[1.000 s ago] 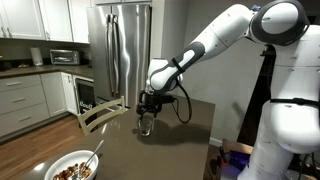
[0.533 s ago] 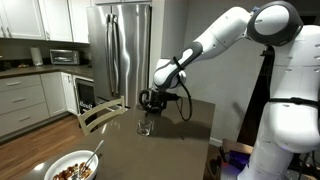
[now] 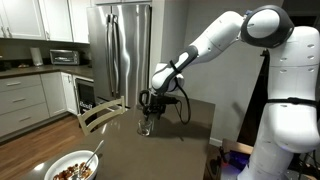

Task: Pour the contents in the cup into the bowl

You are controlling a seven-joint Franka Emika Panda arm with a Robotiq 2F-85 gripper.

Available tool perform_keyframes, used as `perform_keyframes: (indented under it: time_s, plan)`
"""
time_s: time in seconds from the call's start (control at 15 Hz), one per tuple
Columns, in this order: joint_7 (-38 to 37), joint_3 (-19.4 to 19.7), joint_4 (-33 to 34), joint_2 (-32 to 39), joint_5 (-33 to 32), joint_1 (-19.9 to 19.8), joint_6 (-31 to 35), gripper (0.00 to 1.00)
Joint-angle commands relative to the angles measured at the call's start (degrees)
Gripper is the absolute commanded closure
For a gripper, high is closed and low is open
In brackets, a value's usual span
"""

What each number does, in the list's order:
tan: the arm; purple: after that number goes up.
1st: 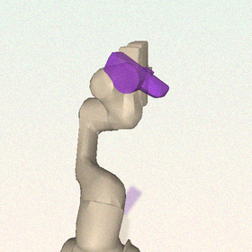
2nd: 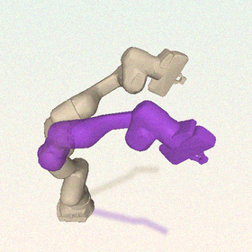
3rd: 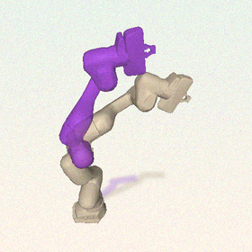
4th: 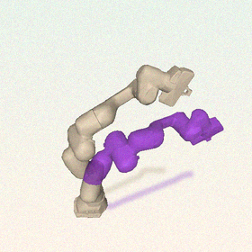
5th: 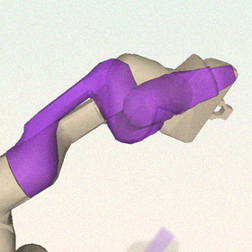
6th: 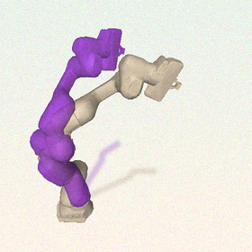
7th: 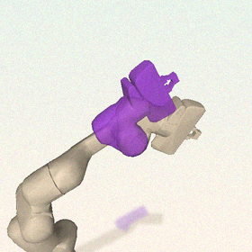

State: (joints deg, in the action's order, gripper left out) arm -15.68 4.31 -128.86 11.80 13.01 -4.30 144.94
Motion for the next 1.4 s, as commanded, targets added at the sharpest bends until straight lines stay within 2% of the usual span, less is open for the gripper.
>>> perform_keyframes:
  time_s: [0.0,0.07,0.6,0.67,0.8,1.33]
  plan:
    - [2.64,-0.7,1.71,2.07,2.12,-0.49,0.29,0.38]
    - [2.57,-0.76,1.92,2.38,2.07,-0.49,0.32,0.4]
    - [2.63,-1.17,2.47,2.63,1.98,-0.43,-0.87,0.94]
    - [2.28,-1.17,2.56,2.12,1.14,-0.04,-1.65,0.97]
    - [1.67,-1.22,2.9,1.19,-0.46,0.74,-2.91,1.0]
    - [0.99,-2.35,5.86,-3.54,-5.31,4.02,-8.51,0.98]
